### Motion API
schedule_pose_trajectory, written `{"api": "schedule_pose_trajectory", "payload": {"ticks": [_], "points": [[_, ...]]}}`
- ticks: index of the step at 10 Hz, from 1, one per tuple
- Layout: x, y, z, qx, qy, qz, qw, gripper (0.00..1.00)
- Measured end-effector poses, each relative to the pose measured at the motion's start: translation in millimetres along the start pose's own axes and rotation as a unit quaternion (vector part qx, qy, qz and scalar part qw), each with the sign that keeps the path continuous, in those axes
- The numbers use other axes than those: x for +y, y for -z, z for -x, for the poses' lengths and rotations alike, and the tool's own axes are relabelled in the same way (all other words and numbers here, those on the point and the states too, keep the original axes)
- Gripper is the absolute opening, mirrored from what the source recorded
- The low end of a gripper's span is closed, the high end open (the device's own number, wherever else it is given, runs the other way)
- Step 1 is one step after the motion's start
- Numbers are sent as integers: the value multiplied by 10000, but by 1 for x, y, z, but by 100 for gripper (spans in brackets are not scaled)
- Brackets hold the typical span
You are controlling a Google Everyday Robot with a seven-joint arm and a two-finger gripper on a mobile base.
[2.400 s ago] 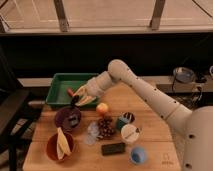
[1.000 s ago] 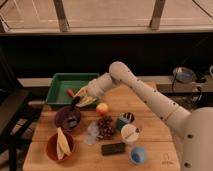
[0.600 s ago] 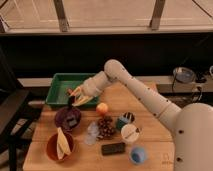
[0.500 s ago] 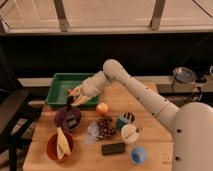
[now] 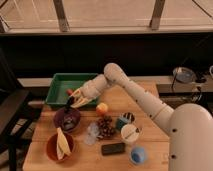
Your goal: Place brush in purple bowl
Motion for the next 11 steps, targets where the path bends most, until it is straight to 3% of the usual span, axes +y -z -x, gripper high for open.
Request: {"api": "schedule_pose_trajectory", "payload": {"ticks": [3,5,7,10,11], "points": [[5,-2,-10,-122,-133,-11,9998,28],[7,-3,-11,-169,-150,7,9997,21],[6,-2,-12,-166,-153,-30,9997,32],[5,0,-13,-136,-164,-59,9998,64],[6,1,-14,-114,-173,-60,9998,70]]}}
